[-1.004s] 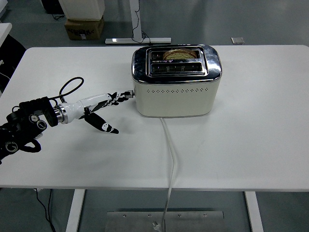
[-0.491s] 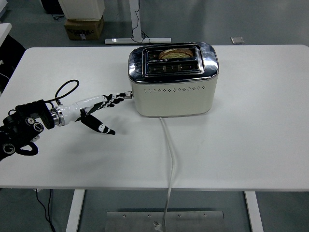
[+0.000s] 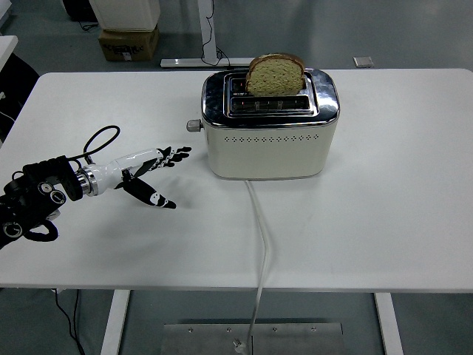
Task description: Press down toaster
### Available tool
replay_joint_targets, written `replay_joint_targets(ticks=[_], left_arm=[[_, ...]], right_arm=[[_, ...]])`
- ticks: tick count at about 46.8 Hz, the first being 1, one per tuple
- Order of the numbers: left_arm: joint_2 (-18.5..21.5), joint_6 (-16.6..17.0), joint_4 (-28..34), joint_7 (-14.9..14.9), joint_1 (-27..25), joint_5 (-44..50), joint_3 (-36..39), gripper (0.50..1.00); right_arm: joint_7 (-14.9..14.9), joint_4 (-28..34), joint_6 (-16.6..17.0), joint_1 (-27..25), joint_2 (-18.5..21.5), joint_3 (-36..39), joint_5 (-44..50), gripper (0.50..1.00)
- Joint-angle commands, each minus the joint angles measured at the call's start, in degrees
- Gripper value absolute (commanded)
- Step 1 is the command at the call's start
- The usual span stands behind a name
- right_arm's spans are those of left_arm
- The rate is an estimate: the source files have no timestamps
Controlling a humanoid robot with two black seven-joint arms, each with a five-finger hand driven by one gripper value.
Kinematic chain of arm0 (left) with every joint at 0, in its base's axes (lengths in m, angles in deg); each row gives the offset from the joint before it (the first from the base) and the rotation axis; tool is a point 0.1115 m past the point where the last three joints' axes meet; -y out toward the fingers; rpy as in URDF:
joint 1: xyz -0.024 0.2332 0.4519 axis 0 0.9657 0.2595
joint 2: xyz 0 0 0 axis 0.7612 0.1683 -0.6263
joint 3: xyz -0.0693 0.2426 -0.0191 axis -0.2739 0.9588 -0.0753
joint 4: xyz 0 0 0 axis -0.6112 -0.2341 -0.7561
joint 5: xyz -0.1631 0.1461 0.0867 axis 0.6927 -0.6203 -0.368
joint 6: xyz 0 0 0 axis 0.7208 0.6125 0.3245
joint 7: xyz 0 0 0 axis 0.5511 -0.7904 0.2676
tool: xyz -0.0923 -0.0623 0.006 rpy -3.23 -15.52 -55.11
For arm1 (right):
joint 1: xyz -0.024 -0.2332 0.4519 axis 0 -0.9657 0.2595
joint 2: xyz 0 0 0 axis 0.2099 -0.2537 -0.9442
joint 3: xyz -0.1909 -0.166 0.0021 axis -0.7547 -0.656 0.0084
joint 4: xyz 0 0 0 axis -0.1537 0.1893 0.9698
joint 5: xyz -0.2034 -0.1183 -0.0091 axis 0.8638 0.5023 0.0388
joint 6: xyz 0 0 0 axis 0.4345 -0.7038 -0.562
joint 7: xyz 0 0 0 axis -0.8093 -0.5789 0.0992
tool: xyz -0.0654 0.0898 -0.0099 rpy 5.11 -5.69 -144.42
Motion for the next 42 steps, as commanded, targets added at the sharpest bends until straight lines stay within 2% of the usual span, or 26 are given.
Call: replay_joint_targets(ticks=[1, 20, 35, 42], left_arm=[[0.03, 0.0, -0.01, 0.01, 0.11, 0.66, 0.0, 1.0], [1.44, 0.0, -1.59, 0.01, 0.02, 7.61, -0.08, 1.0], [6.27, -0.09, -3.61, -0.08, 0.99, 25.7, 0.0, 1.0], [7.06, -0.09, -3.61, -0.08, 0.99, 31.33, -0.08, 1.0]], right_arm=[[0.0, 0.0, 0.01, 0.01, 0.0, 0.0, 0.0, 1.0], [0.0, 0.0, 0.01, 0.01, 0.0, 0.0, 0.0, 0.998], [0.0, 0.0, 0.01, 0.01, 0.0, 0.0, 0.0, 1.0], [0.0, 0.0, 0.01, 0.01, 0.0, 0.0, 0.0, 1.0]])
